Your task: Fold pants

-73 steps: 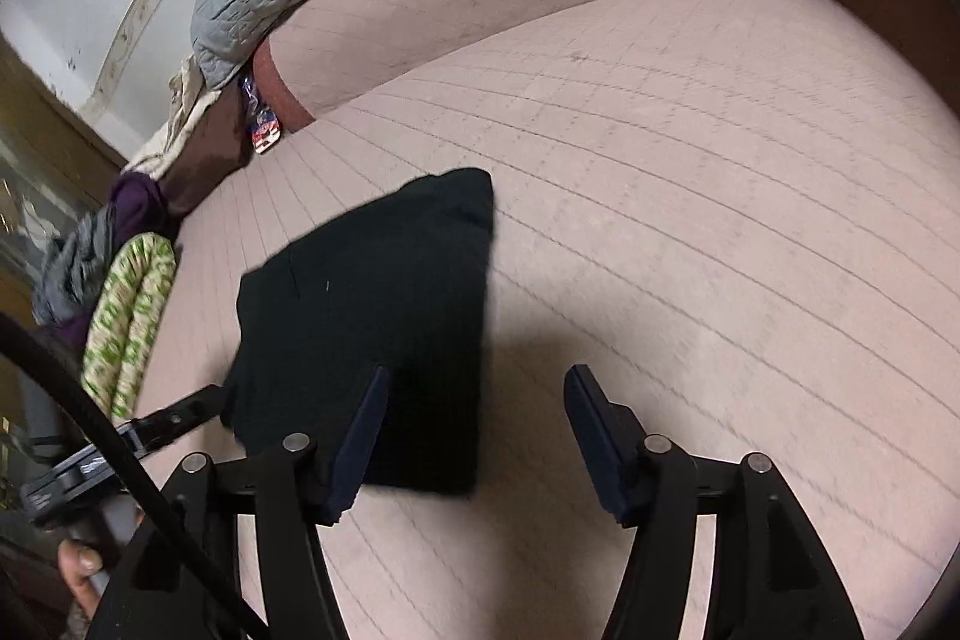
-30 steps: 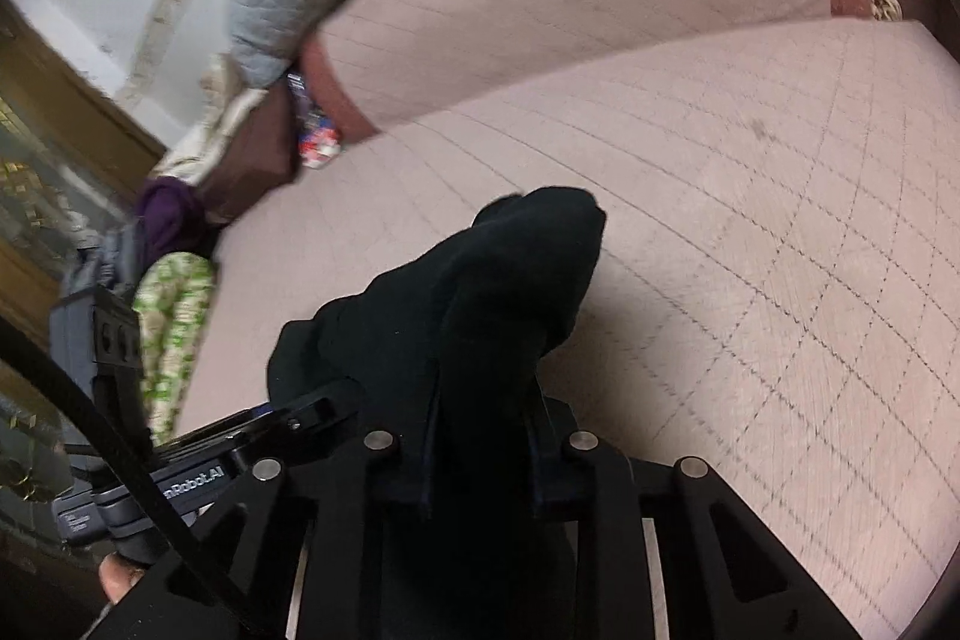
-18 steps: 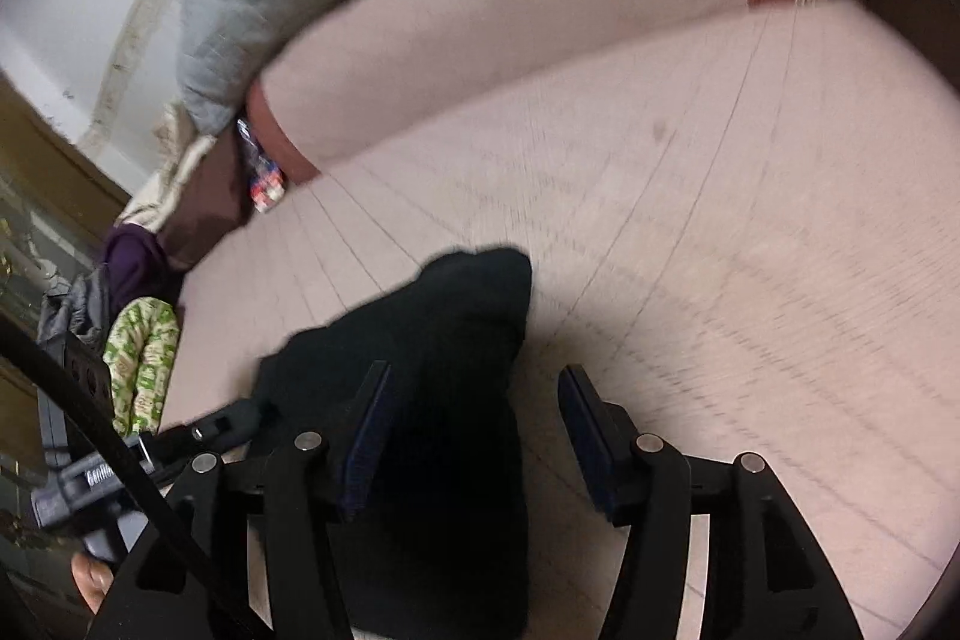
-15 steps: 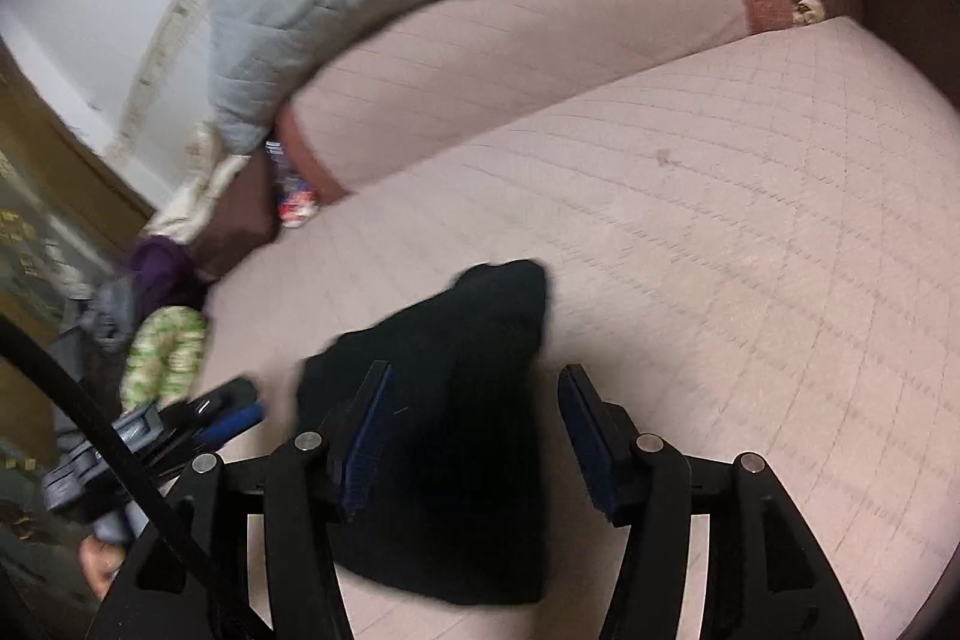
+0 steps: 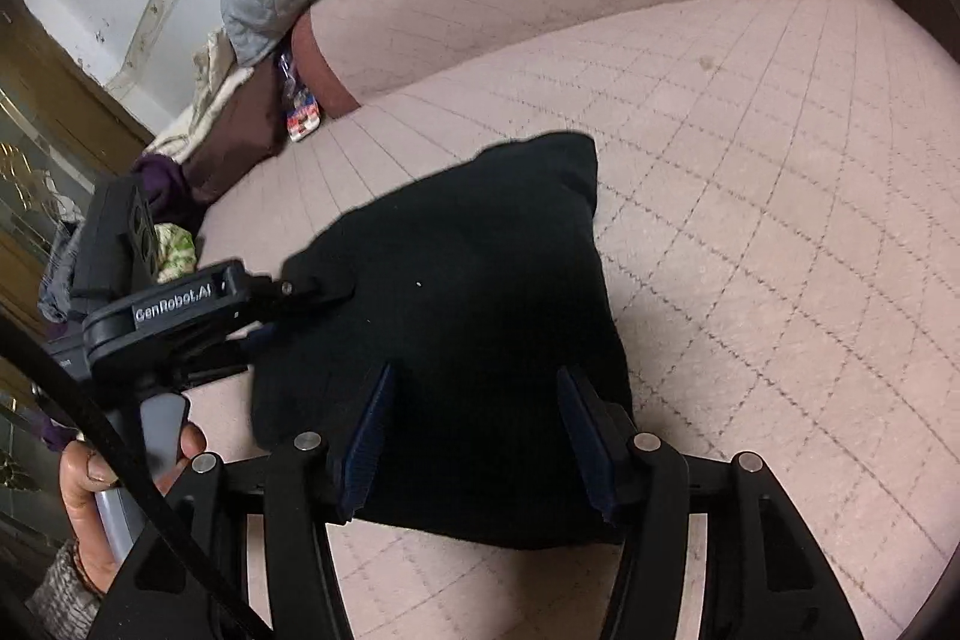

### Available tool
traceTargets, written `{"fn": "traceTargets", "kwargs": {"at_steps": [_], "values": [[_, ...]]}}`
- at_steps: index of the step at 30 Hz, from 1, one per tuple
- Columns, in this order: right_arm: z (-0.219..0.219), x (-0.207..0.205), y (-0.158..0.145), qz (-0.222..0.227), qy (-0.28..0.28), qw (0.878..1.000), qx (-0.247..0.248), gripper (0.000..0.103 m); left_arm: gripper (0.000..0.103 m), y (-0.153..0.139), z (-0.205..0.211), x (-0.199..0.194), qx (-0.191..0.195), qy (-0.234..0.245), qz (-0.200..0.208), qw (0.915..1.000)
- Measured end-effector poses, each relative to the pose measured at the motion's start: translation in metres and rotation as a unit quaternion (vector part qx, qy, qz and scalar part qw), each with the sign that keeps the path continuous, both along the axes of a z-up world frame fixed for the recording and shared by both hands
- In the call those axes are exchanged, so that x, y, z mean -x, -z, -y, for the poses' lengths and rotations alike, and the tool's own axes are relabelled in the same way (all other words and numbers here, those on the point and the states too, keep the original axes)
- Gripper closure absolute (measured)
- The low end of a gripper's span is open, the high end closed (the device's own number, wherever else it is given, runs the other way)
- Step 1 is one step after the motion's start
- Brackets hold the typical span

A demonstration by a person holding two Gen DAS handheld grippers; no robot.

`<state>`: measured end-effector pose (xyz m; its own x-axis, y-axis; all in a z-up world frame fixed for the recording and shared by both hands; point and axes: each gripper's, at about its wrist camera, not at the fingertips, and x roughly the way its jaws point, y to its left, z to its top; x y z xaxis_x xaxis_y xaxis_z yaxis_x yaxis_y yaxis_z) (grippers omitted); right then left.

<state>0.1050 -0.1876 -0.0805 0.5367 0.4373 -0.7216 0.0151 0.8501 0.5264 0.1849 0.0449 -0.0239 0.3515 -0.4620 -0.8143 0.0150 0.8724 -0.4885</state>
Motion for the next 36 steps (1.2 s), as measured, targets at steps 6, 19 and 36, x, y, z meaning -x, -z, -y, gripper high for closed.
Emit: {"fn": "traceTargets", "kwargs": {"at_steps": [6,19,36], "values": [[0.012,0.05,-0.034,0.036,0.029,0.999,0.014,0.043,0.038,-0.034,-0.017,0.063,-0.038,-0.012,0.037,0.9985],[-0.016,0.158,-0.047,0.056,0.056,0.99,0.115,0.041,0.026,-0.076,-0.014,0.219,-0.18,-0.054,0.157,0.9695],[-0.018,0.206,-0.058,0.063,0.084,0.984,0.147,0.034,0.008,-0.111,0.002,0.289,-0.244,-0.05,0.258,0.9336]]}}
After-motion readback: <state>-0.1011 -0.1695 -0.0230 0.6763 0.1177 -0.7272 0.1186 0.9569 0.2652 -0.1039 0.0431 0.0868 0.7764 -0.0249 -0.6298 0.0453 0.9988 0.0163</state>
